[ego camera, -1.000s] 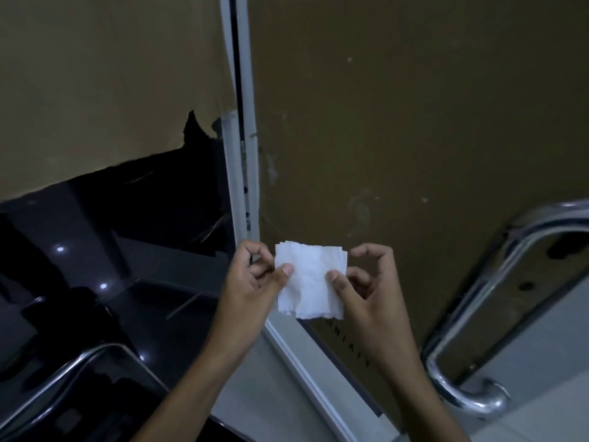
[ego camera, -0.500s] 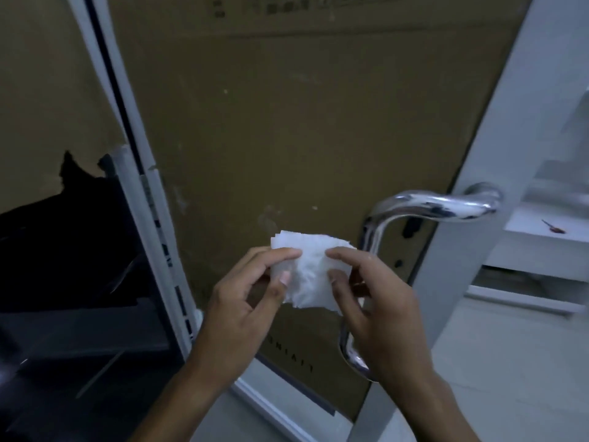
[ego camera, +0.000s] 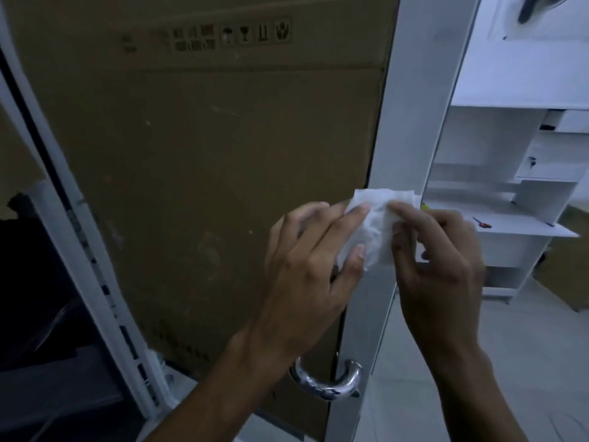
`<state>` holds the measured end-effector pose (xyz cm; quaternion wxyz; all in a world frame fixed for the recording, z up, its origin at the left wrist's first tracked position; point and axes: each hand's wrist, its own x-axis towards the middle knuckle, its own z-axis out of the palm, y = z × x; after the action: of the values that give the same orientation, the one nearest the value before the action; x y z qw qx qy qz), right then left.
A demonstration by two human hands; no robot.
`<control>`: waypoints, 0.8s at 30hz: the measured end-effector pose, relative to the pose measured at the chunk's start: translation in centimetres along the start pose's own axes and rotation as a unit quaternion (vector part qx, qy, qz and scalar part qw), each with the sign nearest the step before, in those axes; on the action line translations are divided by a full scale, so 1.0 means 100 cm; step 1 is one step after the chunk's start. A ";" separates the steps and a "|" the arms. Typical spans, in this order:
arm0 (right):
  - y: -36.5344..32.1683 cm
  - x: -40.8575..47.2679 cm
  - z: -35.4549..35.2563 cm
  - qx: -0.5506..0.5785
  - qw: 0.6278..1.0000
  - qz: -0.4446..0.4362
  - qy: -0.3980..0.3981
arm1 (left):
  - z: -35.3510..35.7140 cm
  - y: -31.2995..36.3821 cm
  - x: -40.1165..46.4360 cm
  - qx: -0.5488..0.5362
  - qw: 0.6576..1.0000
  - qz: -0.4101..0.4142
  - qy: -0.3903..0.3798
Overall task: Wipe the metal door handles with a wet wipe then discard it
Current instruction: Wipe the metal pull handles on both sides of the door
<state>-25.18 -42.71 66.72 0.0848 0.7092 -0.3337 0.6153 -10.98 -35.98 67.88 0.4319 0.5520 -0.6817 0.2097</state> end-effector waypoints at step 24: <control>0.066 0.014 0.022 0.079 0.965 -0.116 -0.222 | 0.007 -0.022 -0.009 -0.251 0.938 -0.237 0.028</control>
<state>-27.18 -49.37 65.62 0.0225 0.8662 -0.2100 0.4528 -9.13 -36.61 66.34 0.6122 0.5654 -0.5493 -0.0614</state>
